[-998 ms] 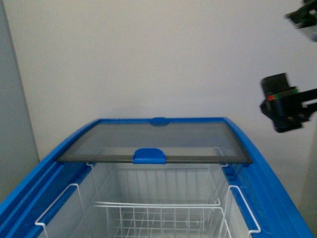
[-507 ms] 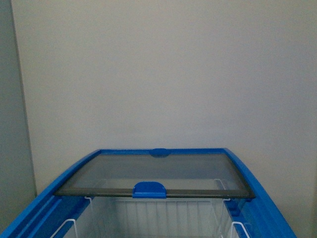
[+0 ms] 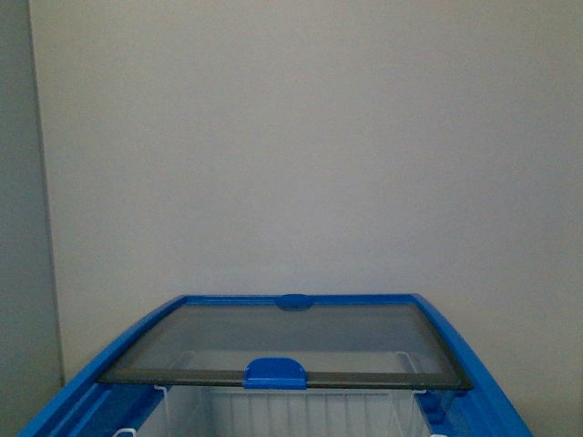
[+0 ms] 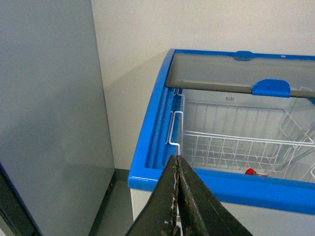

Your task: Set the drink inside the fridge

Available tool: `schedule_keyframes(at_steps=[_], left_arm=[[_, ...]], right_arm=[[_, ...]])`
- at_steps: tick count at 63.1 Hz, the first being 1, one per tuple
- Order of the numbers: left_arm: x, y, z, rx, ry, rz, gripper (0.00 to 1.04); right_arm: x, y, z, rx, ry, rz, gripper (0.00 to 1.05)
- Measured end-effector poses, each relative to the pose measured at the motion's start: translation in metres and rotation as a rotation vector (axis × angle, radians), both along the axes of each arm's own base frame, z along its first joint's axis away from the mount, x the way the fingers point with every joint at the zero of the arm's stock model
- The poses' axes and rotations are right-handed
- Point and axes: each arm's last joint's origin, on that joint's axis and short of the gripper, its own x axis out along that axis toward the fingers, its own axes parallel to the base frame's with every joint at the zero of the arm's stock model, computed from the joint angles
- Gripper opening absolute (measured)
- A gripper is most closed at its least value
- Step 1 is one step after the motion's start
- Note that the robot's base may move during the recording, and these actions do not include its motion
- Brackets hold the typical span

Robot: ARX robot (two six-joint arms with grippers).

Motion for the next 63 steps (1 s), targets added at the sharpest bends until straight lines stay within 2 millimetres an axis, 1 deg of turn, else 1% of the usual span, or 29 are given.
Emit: schedule_keyframes(at_steps=[31, 35, 40, 45, 49, 63], left_arm=[[0.000, 0.000, 0.000, 0.000, 0.000, 0.000, 0.03], [0.000, 0.000, 0.000, 0.000, 0.000, 0.001, 0.03], [0.000, 0.000, 0.000, 0.000, 0.000, 0.000, 0.03], [0.000, 0.000, 0.000, 0.000, 0.000, 0.000, 0.03], [0.000, 0.000, 0.000, 0.000, 0.000, 0.000, 0.03], [0.000, 0.000, 0.000, 0.000, 0.000, 0.000, 0.03]], right_arm=[[-0.011, 0.000, -0.014, 0.000, 0.000, 0.000, 0.03], [-0.012, 0.000, -0.019, 0.000, -0.009, 0.002, 0.03], [-0.014, 0.000, -0.018, 0.000, -0.021, 0.001, 0.03], [-0.021, 0.000, -0.023, 0.000, 0.016, 0.000, 0.03], [-0.025, 0.000, -0.021, 0.000, -0.017, 0.000, 0.03], [-0.025, 0.000, -0.021, 0.000, -0.016, 0.000, 0.03]])
